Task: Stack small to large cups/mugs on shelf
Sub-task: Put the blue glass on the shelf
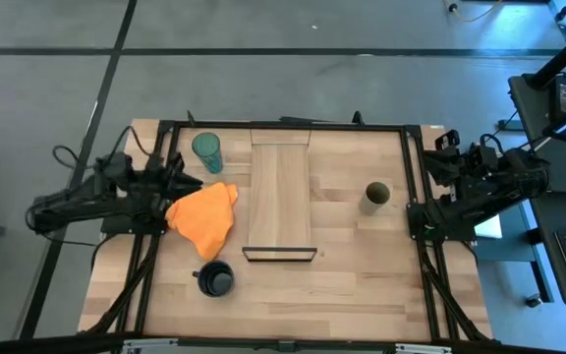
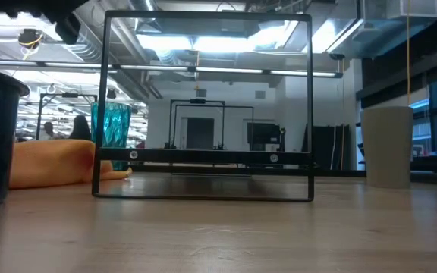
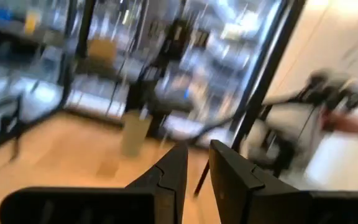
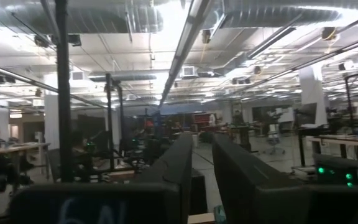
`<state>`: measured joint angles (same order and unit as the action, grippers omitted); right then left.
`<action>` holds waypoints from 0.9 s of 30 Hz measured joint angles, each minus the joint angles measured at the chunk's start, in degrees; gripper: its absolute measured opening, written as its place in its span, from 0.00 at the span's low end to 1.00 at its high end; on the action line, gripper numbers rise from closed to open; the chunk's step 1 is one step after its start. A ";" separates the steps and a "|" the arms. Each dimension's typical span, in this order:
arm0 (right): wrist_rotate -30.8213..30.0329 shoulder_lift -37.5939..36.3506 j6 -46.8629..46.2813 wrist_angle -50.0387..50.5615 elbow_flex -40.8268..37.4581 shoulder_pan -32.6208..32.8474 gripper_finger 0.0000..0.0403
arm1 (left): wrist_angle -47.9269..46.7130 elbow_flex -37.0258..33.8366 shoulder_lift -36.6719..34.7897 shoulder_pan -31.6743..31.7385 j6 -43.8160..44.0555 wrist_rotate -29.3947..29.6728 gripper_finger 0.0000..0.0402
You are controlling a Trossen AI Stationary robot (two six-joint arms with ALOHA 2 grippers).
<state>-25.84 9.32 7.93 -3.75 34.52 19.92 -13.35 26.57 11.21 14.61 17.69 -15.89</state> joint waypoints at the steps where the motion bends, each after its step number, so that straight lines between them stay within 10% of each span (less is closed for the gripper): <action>1: -0.33 0.00 0.05 0.00 -0.01 0.00 0.17 | -3.83 3.48 2.33 -0.01 -1.70 1.00 0.15; 11: -0.70 0.00 0.04 1.04 -0.02 0.00 0.17 | -40.20 30.79 24.97 0.00 -7.57 26.28 0.15; 27: -0.51 -0.02 -7.64 4.87 -0.04 0.00 0.17 | -35.55 33.41 29.34 0.00 -4.69 28.95 0.15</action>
<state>-26.35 9.30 0.30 1.13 34.48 19.92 -48.89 59.99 40.55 14.61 13.00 13.06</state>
